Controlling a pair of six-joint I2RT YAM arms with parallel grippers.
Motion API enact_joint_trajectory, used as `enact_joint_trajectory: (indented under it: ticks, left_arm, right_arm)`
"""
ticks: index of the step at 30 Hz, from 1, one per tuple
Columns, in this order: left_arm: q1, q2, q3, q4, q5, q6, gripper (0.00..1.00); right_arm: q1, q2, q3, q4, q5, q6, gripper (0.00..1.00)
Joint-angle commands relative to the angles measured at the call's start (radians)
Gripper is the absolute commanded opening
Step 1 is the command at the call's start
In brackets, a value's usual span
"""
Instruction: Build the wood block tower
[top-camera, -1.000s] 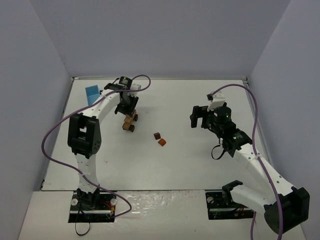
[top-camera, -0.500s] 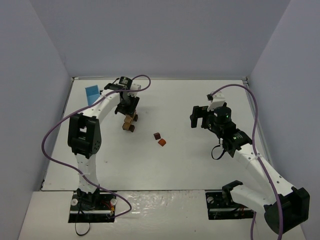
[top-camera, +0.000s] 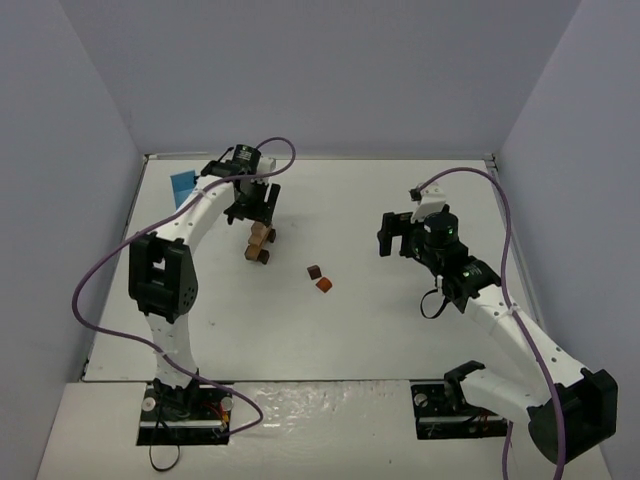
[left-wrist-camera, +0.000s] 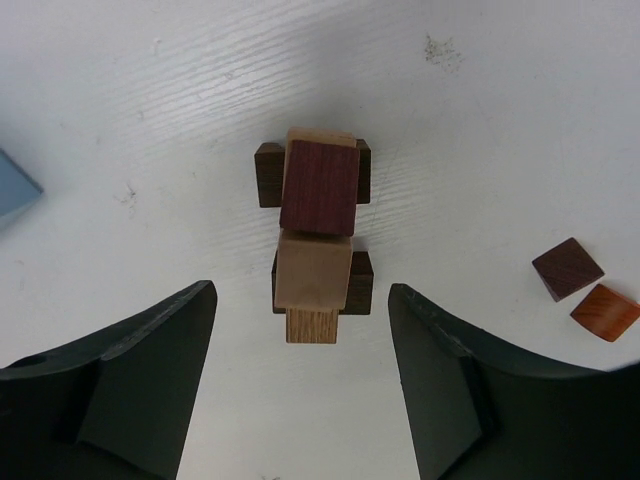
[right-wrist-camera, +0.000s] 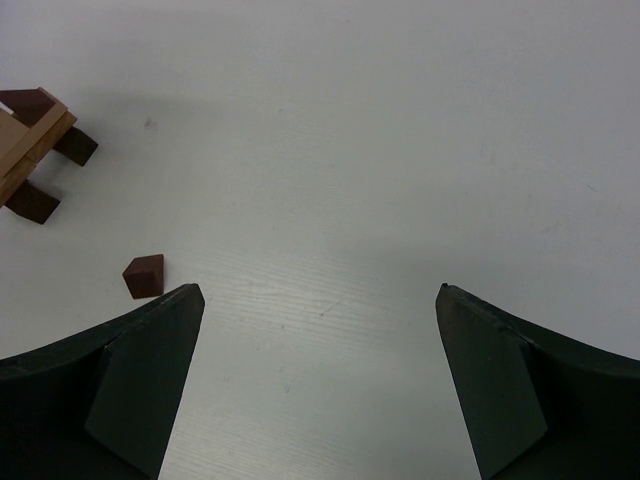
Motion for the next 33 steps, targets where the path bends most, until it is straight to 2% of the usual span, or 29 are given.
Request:
enact_joint_trajectory:
  ticks: [1, 9, 15, 17, 23, 33]
  left_arm:
    - [0.007, -0.185, 0.032, 0.005, -0.065, -0.109, 0.67]
    - [0.007, -0.383, -0.112, 0.022, -0.105, -0.176, 0.68]
    - [0.007, -0.519, -0.306, 0.049, -0.092, -0.217, 0.68]
    - [0.007, -0.554, -0.355, 0.052, -0.071, -0.228, 0.68]
    - [0.005, -0.658, -0.454, 0.046, -0.048, -0.236, 0.67]
    - [0.007, -0.718, -0.494, 0.033, 0.042, -0.268, 0.68]
  right_arm:
    - [0.099, 0.073, 0.066, 0.07, 0.062, -0.026, 1.0]
    - [0.158, 0.242, 0.141, 0.075, 0.063, 0.048, 1.0]
    - [0.223, 0.393, 0.197, 0.086, 0.095, 0.073, 0.99]
    - [0.241, 0.431, 0.213, 0.096, 0.096, 0.079, 0.94]
    - [0.321, 0.535, 0.234, 0.137, 0.094, 0.095, 0.69]
    - [0.374, 0.674, 0.262, 0.201, 0.126, 0.142, 0.59]
